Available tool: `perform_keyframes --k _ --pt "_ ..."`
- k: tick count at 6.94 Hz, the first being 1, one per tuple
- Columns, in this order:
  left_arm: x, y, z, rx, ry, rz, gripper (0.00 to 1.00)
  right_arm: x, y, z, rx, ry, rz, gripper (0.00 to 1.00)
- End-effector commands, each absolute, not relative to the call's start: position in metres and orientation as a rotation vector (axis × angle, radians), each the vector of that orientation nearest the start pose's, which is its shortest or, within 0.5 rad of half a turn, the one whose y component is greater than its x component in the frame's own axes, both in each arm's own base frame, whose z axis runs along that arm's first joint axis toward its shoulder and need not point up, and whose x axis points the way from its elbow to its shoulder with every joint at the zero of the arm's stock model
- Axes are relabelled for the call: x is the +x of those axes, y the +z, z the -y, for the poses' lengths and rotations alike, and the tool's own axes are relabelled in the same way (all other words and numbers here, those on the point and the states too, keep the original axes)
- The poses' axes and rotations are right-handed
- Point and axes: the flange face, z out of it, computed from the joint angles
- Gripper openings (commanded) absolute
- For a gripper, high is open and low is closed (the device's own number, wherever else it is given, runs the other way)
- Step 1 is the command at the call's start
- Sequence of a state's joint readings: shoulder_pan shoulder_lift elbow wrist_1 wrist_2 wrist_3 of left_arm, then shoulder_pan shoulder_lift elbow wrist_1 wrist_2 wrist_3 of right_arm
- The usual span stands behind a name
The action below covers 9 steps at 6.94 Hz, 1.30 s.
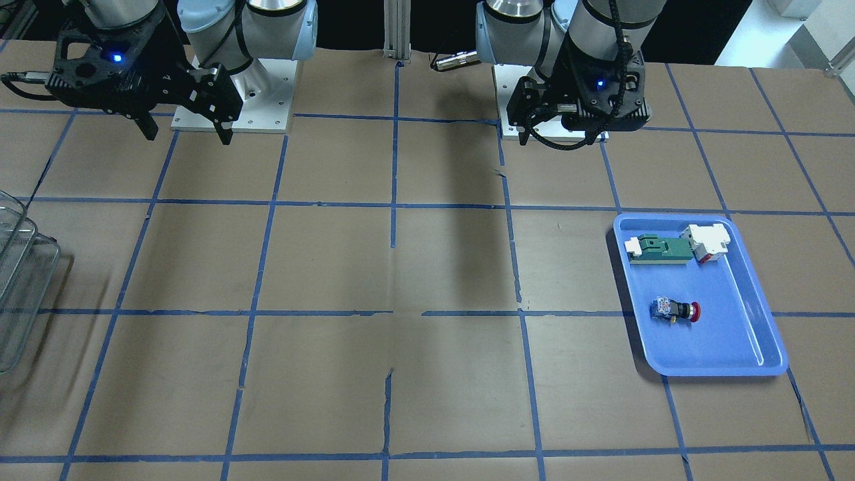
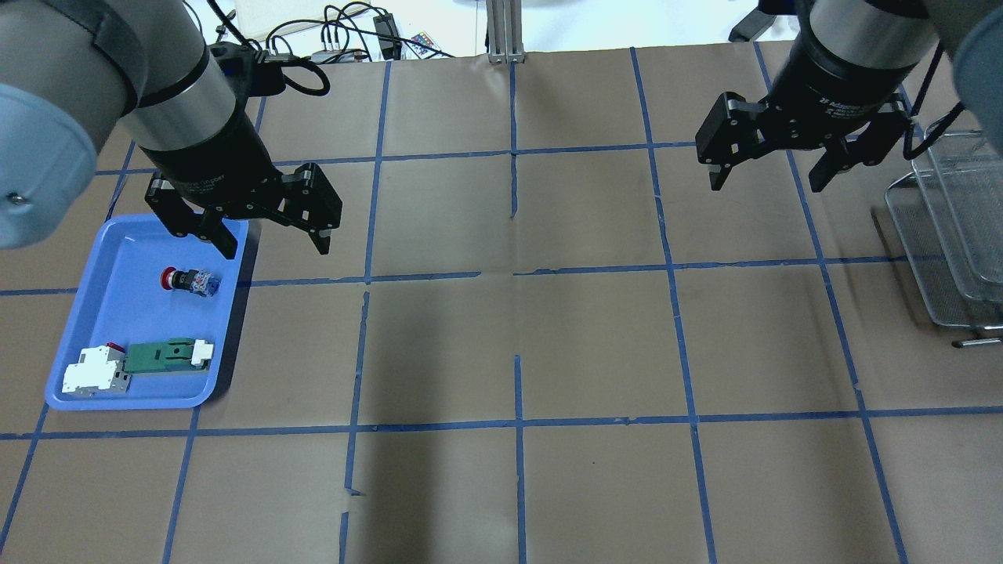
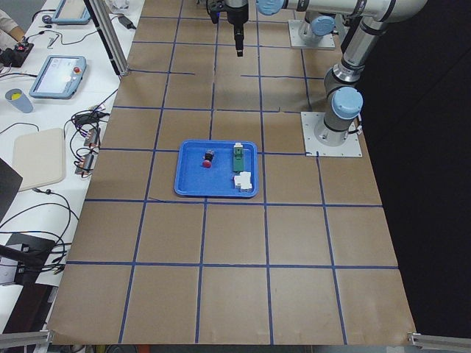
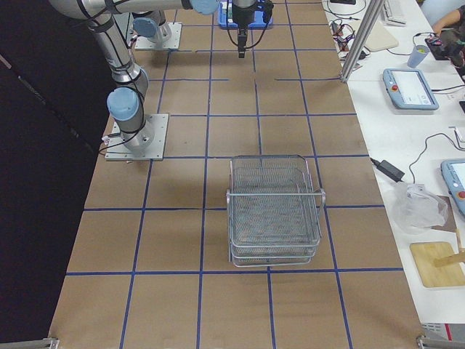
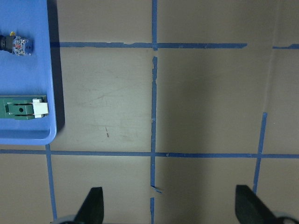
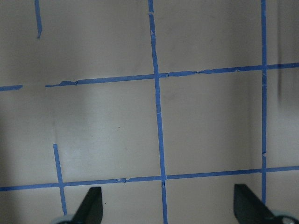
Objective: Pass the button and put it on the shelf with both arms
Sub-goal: 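Move the left gripper over the blue tray toward the red push-button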
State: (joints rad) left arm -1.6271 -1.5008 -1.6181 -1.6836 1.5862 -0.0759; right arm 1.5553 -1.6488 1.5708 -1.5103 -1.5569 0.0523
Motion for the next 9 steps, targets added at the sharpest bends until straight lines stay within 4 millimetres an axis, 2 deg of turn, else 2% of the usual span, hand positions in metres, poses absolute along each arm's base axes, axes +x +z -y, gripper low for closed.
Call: perform_keyframes --k 1,2,3,4,5,6,7,8,9 --pt "-0.154 0.489 0.444 0.070 0.133 -3.120 1.00 0.130 0.520 0.457 0.099 -0.024 -3.135 1.00" --pt "-0.138 0.488 0.450 0.201 0.130 -3.132 0.97 0.131 0.520 0.457 0.098 -0.021 -3.127 1.00" --pt "-0.104 0.492 0.456 0.301 0.123 -3.133 0.98 0.130 0.514 0.455 0.099 -0.005 -3.138 1.00" --pt "-0.064 0.497 0.457 0.449 0.119 -3.140 0.98 0.130 0.514 0.454 0.096 -0.005 -3.140 1.00" --pt "-0.025 0.496 0.458 0.544 0.147 -3.145 0.98 0.130 0.511 0.453 0.096 0.005 -3.139 1.00" --pt "0.016 0.493 0.460 0.710 0.137 -3.134 0.98 0.130 0.507 0.453 0.099 0.017 -3.139 1.00" --pt "0.065 0.484 0.462 0.918 0.139 -3.110 0.98 0.130 0.508 0.452 0.099 0.017 -3.136 1.00" --pt "0.103 0.466 0.469 1.127 0.150 -3.076 0.98 0.131 0.510 0.450 0.098 0.003 -3.126 1.00" --pt "0.125 0.443 0.489 1.388 0.119 -2.972 0.98 0.130 0.508 0.449 0.099 0.012 -3.137 1.00"
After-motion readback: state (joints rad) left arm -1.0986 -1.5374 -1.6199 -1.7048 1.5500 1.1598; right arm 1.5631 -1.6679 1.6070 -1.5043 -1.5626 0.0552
